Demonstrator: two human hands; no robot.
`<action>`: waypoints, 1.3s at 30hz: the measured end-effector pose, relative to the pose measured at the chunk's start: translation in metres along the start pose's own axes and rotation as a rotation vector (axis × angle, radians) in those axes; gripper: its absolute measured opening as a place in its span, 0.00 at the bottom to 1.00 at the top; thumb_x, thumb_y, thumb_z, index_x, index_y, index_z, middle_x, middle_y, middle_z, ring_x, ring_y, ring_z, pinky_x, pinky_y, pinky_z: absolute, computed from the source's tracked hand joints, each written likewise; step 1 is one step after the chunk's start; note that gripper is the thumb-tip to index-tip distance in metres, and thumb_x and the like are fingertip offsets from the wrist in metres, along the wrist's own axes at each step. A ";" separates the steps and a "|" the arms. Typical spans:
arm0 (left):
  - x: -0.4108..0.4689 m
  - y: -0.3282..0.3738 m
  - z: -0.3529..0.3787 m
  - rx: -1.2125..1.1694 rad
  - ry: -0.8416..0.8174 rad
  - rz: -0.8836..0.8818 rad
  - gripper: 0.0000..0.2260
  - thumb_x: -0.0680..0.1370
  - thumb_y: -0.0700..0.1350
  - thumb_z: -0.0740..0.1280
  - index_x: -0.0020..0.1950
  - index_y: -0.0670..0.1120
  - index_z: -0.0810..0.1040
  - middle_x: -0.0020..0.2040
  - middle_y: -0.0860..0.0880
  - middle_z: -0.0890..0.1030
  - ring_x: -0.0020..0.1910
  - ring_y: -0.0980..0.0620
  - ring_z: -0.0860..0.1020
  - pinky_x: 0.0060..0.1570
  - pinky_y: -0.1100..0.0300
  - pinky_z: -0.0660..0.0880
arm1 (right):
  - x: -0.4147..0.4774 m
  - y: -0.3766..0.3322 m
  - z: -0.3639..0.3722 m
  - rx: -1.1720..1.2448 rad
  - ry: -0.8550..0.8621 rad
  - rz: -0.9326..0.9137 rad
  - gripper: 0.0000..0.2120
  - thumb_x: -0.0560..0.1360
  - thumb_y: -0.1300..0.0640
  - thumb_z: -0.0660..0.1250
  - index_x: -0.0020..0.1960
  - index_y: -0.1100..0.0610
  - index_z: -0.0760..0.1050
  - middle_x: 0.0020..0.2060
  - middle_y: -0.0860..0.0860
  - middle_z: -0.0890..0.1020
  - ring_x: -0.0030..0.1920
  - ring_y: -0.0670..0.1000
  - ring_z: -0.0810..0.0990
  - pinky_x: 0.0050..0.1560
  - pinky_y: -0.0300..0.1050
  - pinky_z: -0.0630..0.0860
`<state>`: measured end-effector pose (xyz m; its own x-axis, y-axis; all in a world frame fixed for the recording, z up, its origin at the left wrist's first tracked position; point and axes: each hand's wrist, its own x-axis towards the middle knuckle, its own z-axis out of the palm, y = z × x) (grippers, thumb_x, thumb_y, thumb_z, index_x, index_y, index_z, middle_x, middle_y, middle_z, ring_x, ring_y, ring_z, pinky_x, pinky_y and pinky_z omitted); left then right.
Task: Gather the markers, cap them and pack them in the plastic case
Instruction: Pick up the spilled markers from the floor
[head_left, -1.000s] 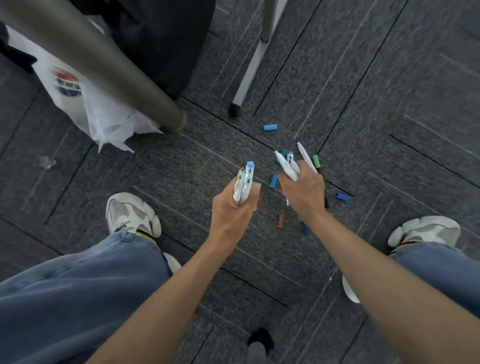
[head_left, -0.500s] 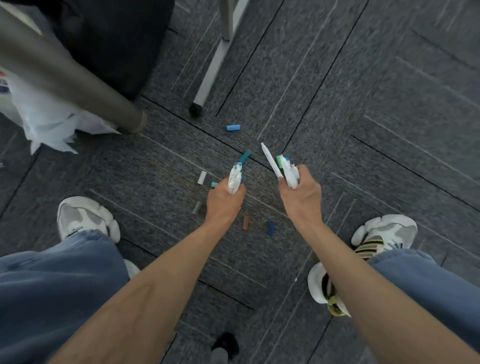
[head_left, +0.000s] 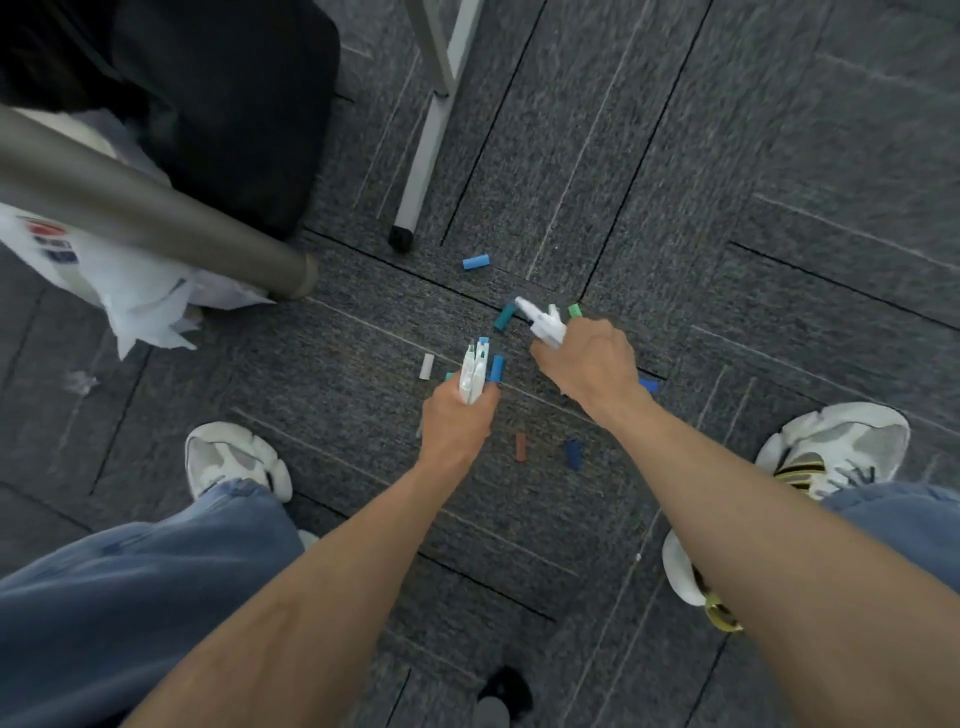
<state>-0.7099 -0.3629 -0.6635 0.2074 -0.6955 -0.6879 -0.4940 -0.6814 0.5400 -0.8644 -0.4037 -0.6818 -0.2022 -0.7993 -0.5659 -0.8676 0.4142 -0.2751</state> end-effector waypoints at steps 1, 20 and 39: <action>-0.002 0.001 -0.001 -0.007 0.007 0.005 0.07 0.77 0.47 0.66 0.41 0.47 0.76 0.37 0.45 0.79 0.34 0.50 0.78 0.40 0.50 0.80 | -0.005 0.001 -0.002 0.086 -0.015 0.028 0.22 0.75 0.43 0.65 0.52 0.63 0.78 0.44 0.59 0.81 0.43 0.59 0.80 0.37 0.46 0.73; -0.172 0.078 -0.112 -0.154 0.095 0.179 0.11 0.76 0.48 0.65 0.36 0.45 0.73 0.32 0.46 0.76 0.31 0.49 0.75 0.34 0.52 0.75 | -0.205 -0.066 -0.143 0.820 -0.085 -0.029 0.08 0.73 0.65 0.65 0.38 0.55 0.70 0.31 0.55 0.73 0.32 0.53 0.72 0.33 0.48 0.71; -0.420 0.054 -0.387 -0.673 0.519 0.606 0.12 0.76 0.45 0.66 0.33 0.43 0.71 0.25 0.48 0.73 0.22 0.54 0.70 0.26 0.61 0.69 | -0.494 -0.276 -0.235 0.882 0.228 -0.805 0.08 0.73 0.62 0.66 0.36 0.54 0.70 0.27 0.50 0.71 0.29 0.50 0.70 0.32 0.45 0.68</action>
<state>-0.4967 -0.1958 -0.1574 0.4980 -0.8672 -0.0043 -0.0970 -0.0607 0.9934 -0.6314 -0.2253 -0.1435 0.1001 -0.9857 0.1355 -0.1931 -0.1528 -0.9692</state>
